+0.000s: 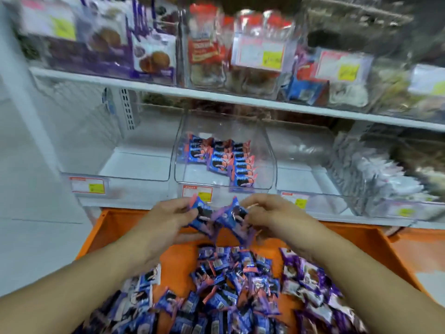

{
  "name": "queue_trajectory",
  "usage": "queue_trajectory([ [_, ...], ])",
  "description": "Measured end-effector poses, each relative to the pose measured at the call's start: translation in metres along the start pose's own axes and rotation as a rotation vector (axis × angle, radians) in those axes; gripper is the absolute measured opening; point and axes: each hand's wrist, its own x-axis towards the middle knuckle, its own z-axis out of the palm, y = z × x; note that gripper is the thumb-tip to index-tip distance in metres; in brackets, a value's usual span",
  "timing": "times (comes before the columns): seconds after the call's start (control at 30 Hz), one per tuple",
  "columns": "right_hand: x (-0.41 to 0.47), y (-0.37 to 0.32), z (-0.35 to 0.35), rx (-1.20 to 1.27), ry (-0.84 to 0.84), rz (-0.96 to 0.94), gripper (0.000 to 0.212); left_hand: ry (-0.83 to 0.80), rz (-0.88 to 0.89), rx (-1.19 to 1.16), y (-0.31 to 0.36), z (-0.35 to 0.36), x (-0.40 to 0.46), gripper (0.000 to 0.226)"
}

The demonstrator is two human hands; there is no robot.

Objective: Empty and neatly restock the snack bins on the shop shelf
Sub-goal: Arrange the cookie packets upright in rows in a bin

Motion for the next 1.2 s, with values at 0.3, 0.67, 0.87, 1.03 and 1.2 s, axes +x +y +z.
queue_trajectory([
  [0.3,-0.022,-0.028,0.014,-0.012,0.175,-0.255,0.037,0.113,0.091,-0.153,0.046,0.009,-0.028,0.026],
  [0.67,0.099,-0.068,0.013,-0.243,0.437,-0.358,0.022,0.213,0.171,0.103,0.064,-0.040,0.019,0.028],
  [0.87,0.215,-0.062,0.033,-0.685,0.320,-0.446,0.017,0.270,0.198,0.163,0.058,-0.066,0.038,0.031],
  [1.03,0.265,-0.040,0.038,-0.978,0.389,-0.519,0.015,0.283,0.201,0.117,0.056,-0.075,0.048,0.033],
  [1.2,0.276,-0.031,0.036,-1.110,0.522,-0.585,0.023,0.276,0.216,0.139,0.055,-0.074,0.051,0.036],
])
